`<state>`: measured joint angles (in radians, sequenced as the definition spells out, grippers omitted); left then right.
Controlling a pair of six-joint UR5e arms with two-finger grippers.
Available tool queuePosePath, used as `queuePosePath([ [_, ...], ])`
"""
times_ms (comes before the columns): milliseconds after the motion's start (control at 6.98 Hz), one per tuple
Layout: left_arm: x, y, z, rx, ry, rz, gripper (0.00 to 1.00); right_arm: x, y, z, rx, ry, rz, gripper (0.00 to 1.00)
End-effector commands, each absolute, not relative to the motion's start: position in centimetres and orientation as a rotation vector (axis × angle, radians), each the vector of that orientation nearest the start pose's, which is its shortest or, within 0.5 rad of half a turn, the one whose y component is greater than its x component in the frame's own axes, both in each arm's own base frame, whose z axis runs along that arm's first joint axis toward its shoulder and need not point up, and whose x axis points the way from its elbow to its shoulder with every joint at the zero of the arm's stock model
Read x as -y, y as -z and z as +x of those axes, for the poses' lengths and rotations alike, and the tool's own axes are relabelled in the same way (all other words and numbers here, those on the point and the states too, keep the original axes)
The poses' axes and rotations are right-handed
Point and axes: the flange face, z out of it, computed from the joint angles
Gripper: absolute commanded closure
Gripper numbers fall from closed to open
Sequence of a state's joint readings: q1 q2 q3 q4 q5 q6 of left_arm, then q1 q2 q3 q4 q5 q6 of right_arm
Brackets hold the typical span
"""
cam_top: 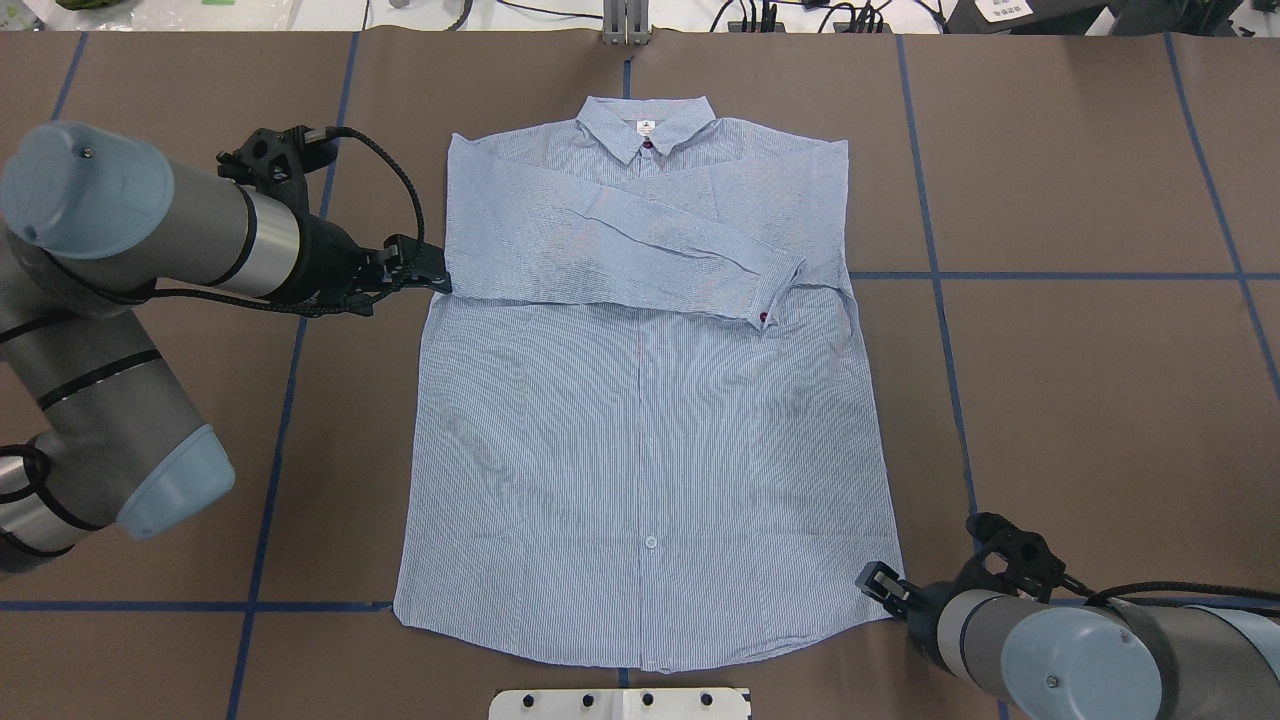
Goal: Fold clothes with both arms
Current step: 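Move the left gripper down to the hem corner nearest it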
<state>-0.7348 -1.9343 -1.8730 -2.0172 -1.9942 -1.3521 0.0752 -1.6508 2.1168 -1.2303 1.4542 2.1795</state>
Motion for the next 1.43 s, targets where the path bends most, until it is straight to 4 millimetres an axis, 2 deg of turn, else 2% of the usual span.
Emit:
queuePosePath([
  [0, 46.0, -26.7, 37.3, -1.149, 0.236, 0.156, 0.02, 17.7, -40.8, -44.5, 0.819, -0.691, -0.109, 0.34],
  [286, 46.0, -26.7, 37.4, -1.151, 0.234, 0.156, 0.02, 17.6, -41.3, -44.4, 0.808, -0.69, -0.108, 0.36],
  [430, 46.0, -26.6, 37.4, -1.151, 0.235, 0.155, 0.02, 17.5, -41.3, -44.5, 0.808, -0.687, -0.109, 0.46],
  [859, 46.0, -26.5, 37.4, -1.153, 0.236, 0.155, 0.02, 17.5, -41.2, -44.5, 0.811, -0.688, -0.109, 1.0],
  [1289, 45.4, -25.1, 36.9, -1.185, 0.29, 0.126, 0.01, 18.0, -39.8, -43.4, 0.836, -0.696, -0.112, 1.0],
])
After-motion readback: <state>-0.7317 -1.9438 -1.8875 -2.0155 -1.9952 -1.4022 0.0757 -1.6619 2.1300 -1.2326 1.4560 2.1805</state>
